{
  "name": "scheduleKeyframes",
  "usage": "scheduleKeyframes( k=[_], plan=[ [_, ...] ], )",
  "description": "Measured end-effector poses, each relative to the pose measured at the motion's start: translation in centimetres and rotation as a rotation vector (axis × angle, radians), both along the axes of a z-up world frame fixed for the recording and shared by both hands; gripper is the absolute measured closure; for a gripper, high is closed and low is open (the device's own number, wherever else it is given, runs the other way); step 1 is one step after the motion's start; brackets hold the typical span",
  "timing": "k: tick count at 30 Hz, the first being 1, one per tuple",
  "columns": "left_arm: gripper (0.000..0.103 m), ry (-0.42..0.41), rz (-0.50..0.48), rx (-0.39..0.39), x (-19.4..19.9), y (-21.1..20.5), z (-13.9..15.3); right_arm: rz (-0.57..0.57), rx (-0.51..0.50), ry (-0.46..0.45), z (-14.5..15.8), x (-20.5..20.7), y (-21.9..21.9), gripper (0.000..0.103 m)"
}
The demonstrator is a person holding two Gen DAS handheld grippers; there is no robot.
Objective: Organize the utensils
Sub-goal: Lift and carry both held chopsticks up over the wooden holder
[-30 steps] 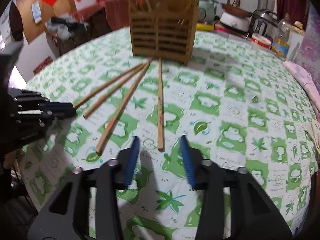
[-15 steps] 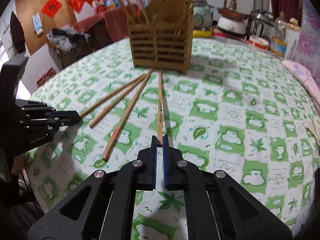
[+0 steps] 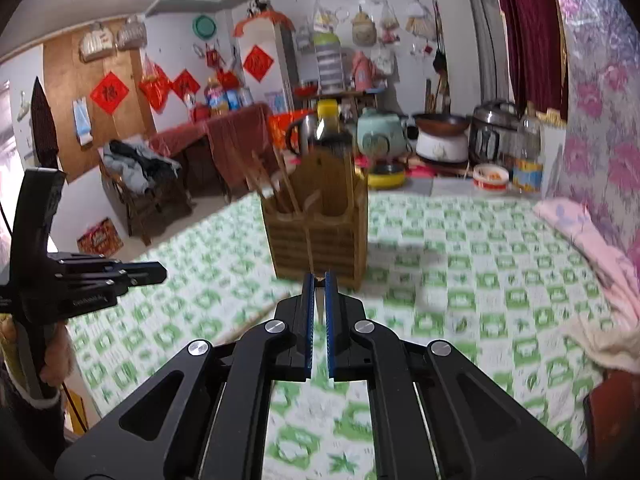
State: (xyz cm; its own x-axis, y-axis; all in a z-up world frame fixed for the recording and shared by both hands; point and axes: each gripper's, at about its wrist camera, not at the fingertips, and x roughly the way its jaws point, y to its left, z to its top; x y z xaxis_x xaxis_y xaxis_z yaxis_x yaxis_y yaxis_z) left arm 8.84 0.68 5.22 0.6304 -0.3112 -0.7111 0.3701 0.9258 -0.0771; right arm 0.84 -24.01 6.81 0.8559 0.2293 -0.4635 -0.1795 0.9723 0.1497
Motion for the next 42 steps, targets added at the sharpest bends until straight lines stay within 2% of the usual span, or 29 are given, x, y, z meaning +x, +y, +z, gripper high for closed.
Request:
scheduleKeyframes(
  k=[2, 4, 8, 10, 12, 17, 19, 20, 21, 22, 25, 27, 33, 36, 42],
  plan=[
    [0.097, 0.000, -0.011, -0.002, 0.2, -0.4, 0.4, 0.000, 0.007, -0.010, 0.4, 0.3, 0.2, 0.097],
    [0.097, 0.022, -0.032, 0.017, -0.3, -0.8, -0.5, 0.003, 0.015, -0.008, 0.2, 0.4, 0.3, 0.097],
    [0.095, 0.110, -0.049, 0.084, -1.2, -0.8, -4.7, 0.007, 0.029, -0.009, -0.1, 0.3, 0.1, 0.097],
    [0.087, 0.180, -0.053, 0.106, -1.5, -0.5, -7.3, 0.008, 0.033, -0.008, -0.1, 0.3, 0.2, 0.097],
    [0.071, 0.223, -0.046, 0.136, -1.7, -0.5, -9.5, 0.008, 0.032, -0.009, -0.1, 0.2, 0.1, 0.096],
    [0.069, 0.273, -0.043, 0.161, -1.4, -0.3, -12.5, 0.008, 0.046, -0.008, -0.1, 0.1, 0.0, 0.096],
    [0.072, 0.249, -0.043, 0.167, -1.4, -0.2, -12.6, 0.007, 0.050, -0.008, -0.1, 0.1, -0.1, 0.096],
    [0.081, 0.248, -0.042, 0.166, -1.6, -0.2, -12.6, 0.007, 0.053, -0.008, -0.2, 0.2, -0.1, 0.096],
    [0.095, 0.246, -0.046, 0.162, -1.6, 0.0, -12.6, 0.006, 0.057, -0.008, -0.2, 0.1, -0.3, 0.096],
    [0.097, 0.250, -0.047, 0.156, -1.7, 0.1, -12.6, 0.004, 0.062, -0.009, -0.3, 0.1, -0.4, 0.096],
    [0.097, 0.254, -0.039, 0.115, -1.9, 0.6, -11.7, 0.001, 0.071, -0.008, -0.3, 0.1, -0.5, 0.096],
    [0.097, 0.216, -0.034, 0.107, -2.1, 0.5, -10.1, -0.006, 0.078, -0.005, -0.2, 0.0, -0.6, 0.096],
    [0.097, 0.045, -0.033, 0.041, -2.3, 0.2, -2.0, -0.005, 0.075, -0.020, 0.9, 0.3, -0.4, 0.096],
    [0.097, -0.017, -0.039, 0.020, -1.6, -0.7, 1.1, 0.000, 0.070, -0.024, 1.2, 0.7, 0.0, 0.096],
    [0.097, -0.016, -0.036, 0.010, 0.7, -2.3, 1.6, 0.007, 0.068, -0.017, 0.8, 1.0, 0.1, 0.096]
  ],
)
